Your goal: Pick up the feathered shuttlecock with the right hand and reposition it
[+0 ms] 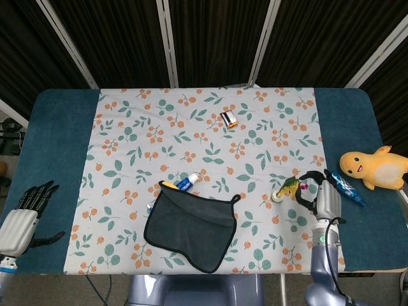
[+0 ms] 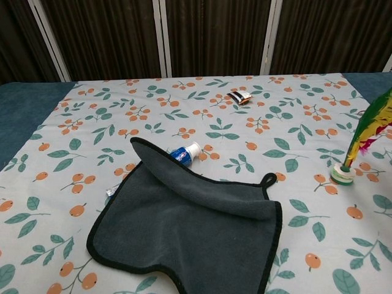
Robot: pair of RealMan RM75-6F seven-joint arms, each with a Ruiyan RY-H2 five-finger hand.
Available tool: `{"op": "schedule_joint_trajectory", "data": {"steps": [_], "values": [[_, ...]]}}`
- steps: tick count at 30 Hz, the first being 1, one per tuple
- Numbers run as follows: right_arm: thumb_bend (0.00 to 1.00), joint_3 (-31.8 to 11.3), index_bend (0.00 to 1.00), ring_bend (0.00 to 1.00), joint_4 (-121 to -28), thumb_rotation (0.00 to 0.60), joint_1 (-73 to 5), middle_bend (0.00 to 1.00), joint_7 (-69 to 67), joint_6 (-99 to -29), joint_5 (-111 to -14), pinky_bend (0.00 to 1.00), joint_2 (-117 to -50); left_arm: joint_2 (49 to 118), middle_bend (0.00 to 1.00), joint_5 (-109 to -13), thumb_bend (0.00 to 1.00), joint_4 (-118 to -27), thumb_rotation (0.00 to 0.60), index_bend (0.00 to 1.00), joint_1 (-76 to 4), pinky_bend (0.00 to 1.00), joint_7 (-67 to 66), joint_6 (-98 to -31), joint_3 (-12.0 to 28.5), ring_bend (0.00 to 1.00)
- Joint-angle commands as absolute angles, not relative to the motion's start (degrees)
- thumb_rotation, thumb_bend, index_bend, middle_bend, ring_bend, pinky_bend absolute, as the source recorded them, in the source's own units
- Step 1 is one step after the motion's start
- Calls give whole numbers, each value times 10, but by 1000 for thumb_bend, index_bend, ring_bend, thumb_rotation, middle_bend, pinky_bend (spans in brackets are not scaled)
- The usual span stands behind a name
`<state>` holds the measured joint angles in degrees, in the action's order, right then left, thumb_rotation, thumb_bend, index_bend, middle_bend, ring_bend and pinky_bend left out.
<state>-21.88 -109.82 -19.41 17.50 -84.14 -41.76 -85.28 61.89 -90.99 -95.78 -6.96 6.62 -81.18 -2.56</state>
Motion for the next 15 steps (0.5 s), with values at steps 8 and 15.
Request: {"op": "schedule_joint_trajectory", "data": {"steps": [8,15], "values": [[312,-198,167,0,-1125,600,-176,55,182,-847,-436,0,-820,619,0,-912,180,-957,600,0,-69,0,67,-814,-26,0],[300,-172,166,0,-1159,600,-147,55,186,-840,-459,0,-741,618,0,-912,181,-956,597,0,-68,0,68,-815,-27,0]]}}
